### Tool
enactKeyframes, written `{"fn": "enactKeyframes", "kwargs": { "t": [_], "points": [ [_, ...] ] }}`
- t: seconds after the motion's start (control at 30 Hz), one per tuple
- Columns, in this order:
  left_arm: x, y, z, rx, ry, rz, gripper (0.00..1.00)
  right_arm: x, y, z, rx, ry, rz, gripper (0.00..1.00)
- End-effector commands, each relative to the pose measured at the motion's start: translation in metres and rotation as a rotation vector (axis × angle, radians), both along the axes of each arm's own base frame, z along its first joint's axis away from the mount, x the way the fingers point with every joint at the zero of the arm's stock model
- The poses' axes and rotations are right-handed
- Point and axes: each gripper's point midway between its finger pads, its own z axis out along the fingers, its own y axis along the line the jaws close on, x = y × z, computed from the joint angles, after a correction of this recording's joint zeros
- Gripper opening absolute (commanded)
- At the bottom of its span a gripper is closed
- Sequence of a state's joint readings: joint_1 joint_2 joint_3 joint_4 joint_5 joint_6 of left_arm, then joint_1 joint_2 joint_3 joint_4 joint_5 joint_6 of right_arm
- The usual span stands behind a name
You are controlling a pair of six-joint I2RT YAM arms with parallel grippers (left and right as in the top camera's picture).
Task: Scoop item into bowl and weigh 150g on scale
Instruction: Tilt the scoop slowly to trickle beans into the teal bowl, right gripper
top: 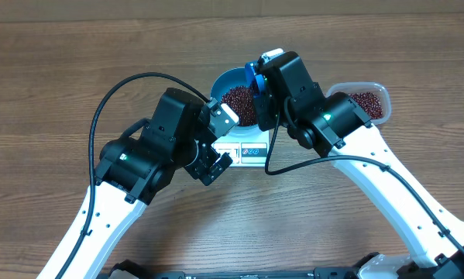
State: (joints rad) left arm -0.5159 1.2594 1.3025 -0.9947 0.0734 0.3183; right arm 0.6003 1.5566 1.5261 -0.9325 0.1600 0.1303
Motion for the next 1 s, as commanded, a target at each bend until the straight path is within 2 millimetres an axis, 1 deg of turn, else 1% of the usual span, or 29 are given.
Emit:
{"fn": "enactKeyframes", "kwargs": {
  "t": [0.0, 0.77, 0.97],
  "points": [
    [0.0043, 0.0007, 0.0101, -0.003, -0.033, -0.006, 1.00, 0.0014, -0.0007, 0.0223, 0.007, -0.063, -0.009, 0.04],
    [0.0044, 0.0007, 0.0102, -0.004, -0.034, -0.006, 1.00, -0.0013, -0.0001, 0.0210, -0.025, -0.068, 0.017, 0.04],
    [0.0044, 0.0007, 0.0102, -0.004, -0.034, -0.006, 1.00, -0.0012, -0.0057, 0.0195, -0.064, -0.073, 0.017, 0.04]
  ]
}}
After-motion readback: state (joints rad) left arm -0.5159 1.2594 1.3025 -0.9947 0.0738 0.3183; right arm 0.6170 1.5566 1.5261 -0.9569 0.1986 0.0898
